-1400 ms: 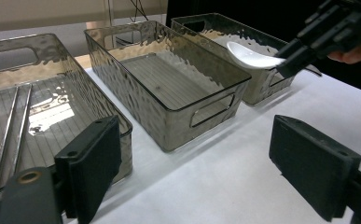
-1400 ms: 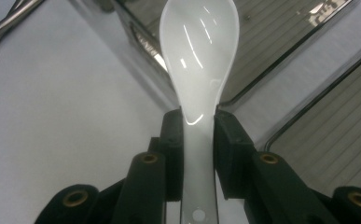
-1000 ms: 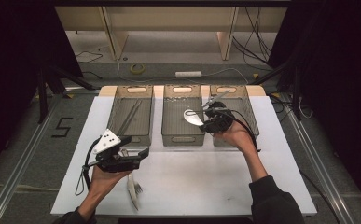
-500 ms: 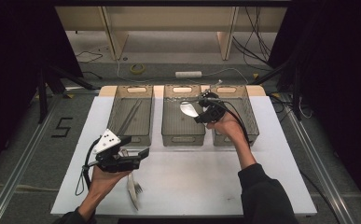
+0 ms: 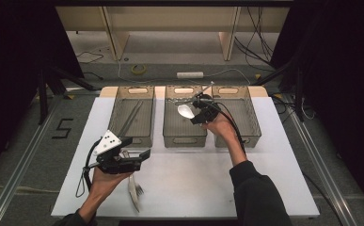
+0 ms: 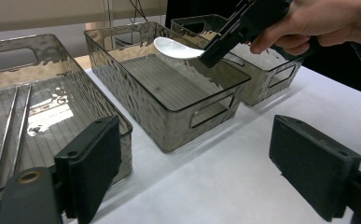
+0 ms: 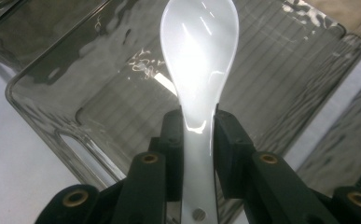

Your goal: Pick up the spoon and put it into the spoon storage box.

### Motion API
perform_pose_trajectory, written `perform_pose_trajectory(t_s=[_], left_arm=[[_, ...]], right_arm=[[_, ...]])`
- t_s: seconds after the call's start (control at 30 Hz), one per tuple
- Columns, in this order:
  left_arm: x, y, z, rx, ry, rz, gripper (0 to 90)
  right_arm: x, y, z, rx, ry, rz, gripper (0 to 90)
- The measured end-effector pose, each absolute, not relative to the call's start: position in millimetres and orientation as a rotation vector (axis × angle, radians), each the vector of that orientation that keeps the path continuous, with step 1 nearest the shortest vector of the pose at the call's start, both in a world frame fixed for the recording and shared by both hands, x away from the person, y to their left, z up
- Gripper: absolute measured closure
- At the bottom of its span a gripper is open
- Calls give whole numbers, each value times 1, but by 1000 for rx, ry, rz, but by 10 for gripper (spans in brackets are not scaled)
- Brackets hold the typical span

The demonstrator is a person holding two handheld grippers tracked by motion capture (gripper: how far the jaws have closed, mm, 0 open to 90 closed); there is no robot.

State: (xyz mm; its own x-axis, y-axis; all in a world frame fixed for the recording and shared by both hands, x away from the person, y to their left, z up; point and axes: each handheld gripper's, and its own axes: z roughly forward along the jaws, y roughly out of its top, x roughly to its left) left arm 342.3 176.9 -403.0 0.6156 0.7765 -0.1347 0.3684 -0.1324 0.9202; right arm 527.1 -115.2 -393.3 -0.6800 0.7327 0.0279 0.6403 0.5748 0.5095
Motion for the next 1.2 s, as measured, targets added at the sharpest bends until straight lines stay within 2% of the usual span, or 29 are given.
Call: perform_pose_trajectory(t_s=[0.67, 0.77, 1.03, 1.2], left_arm=[[341, 180, -401, 1684, 936, 476, 164], [340, 180, -401, 1680, 939, 477, 164], [341, 181, -401, 1682, 944, 478, 164], [342, 183, -401, 1686, 950, 484, 164]], right_arm=[[533, -91, -410, 1162, 2667, 696, 738], [533, -89, -412, 1160, 2677, 699, 653], [527, -94, -399, 1147, 2650, 759, 556], [515, -102, -392, 1127, 2630, 806, 441]])
